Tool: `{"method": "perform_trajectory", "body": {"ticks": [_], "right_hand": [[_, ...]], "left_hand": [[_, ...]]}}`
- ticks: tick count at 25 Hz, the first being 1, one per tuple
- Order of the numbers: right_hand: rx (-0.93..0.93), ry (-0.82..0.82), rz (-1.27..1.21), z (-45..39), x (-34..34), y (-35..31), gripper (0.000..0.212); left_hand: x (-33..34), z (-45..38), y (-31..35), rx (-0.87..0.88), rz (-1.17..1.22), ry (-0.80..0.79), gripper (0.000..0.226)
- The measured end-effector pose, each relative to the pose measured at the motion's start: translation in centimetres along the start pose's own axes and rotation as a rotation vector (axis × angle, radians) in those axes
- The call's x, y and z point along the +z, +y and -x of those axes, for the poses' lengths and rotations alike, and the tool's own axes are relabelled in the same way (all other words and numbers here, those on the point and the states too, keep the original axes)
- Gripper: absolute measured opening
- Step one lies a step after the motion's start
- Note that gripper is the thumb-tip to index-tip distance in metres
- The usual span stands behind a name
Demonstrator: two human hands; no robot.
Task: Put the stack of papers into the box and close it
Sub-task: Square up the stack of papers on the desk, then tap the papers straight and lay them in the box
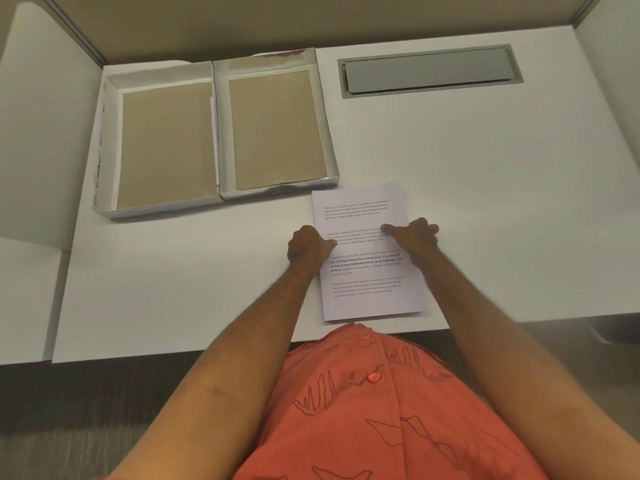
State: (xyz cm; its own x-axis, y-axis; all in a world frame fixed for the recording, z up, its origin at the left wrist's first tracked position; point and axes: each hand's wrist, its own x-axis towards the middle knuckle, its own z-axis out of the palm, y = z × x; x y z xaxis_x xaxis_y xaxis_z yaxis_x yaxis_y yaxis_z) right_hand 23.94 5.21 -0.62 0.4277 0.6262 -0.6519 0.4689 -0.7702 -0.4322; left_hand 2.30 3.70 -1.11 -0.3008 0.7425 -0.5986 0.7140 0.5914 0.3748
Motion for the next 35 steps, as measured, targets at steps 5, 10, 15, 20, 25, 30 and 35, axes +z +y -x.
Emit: {"method": "perform_trajectory", "body": {"ticks": [5, 10, 15, 20, 25, 30, 35], "right_hand": [[0.006, -0.205, -0.349, 0.4, -1.2, -0.6, 0.058], [-0.106, -0.241, -0.376, 0.8, -1.5, 0.4, 0.041], [-0.336, 0.033, 0.015, 2.1, -0.3, 1.5, 0.031], [-0.482, 0.068, -0.098, 3.7, -0.2, 2.4, 0.025], [-0.572, -0.042, -0.370, 5.3, -2.3, 1.2, 0.018], [-0.707, -0.102, -0.593, 6.9, -4.2, -2.1, 0.017], [-0.832, -0.100, -0.726, 7.2, -5.3, -4.0, 0.035]], "left_hand": [[0.0, -0.1, 0.0, -0.008, -0.013, -0.010, 0.050], [-0.2, -0.2, -0.1, 0.001, -0.005, -0.018, 0.045], [0.0, 0.0, -0.5, 0.003, 0.061, -0.023, 0.056], [0.6, 0.0, -1.5, 0.016, 0.234, -0.032, 0.067], [-1.8, 0.6, -1.5, 0.072, 1.062, -0.238, 0.084], [-7.0, 1.5, -0.2, 0.401, 1.214, -0.292, 0.043], [-11.1, 2.4, 0.5, 0.704, 1.135, -0.229, 0.035]]}}
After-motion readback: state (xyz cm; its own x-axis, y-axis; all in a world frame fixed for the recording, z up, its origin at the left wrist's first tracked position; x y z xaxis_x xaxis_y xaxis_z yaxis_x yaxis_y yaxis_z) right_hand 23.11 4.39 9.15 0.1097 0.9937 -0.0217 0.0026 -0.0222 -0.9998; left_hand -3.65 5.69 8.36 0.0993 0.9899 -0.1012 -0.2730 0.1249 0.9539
